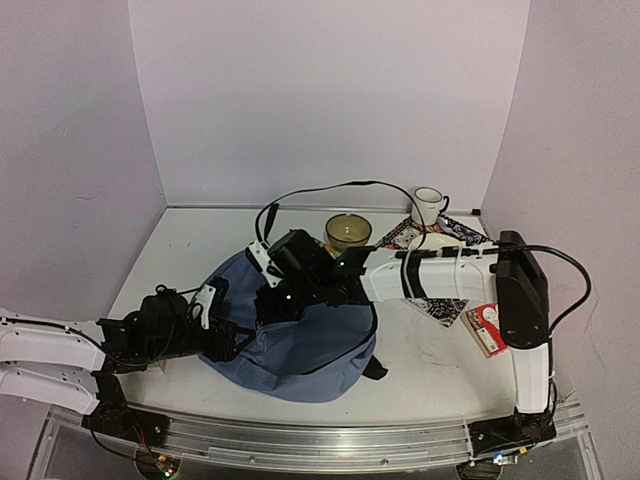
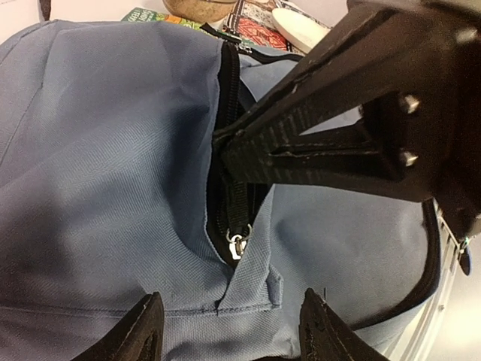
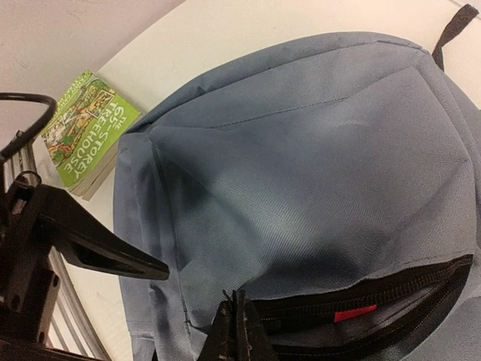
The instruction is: Pack the student bag
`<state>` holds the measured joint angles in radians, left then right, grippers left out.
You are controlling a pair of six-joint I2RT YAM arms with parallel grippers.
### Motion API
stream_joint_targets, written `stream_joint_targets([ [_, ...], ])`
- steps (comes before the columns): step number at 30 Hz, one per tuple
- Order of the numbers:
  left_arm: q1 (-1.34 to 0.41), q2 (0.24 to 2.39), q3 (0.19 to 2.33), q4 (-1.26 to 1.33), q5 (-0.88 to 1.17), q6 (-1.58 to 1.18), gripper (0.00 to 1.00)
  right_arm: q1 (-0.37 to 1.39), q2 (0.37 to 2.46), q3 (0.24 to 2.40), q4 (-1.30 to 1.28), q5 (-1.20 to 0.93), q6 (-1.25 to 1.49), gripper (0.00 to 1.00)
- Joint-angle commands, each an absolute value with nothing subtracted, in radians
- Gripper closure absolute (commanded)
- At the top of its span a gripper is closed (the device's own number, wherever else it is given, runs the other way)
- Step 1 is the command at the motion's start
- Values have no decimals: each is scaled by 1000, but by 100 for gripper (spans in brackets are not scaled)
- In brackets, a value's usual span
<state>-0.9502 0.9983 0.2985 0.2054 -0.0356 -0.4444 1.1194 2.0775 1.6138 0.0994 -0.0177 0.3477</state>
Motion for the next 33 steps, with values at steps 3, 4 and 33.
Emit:
stream_joint_targets([
  [3, -980, 1105, 330, 300, -67, -364, 38, 1114, 1993, 1612, 131, -54, 371, 100],
  [4, -984, 1124, 334, 305, -71, -360, 39, 1114, 1991, 1610, 132, -55, 371, 100],
  [33, -1046, 1198, 354, 371, -203, -406, 68, 1106, 1993, 1594, 158, -75, 398, 100],
])
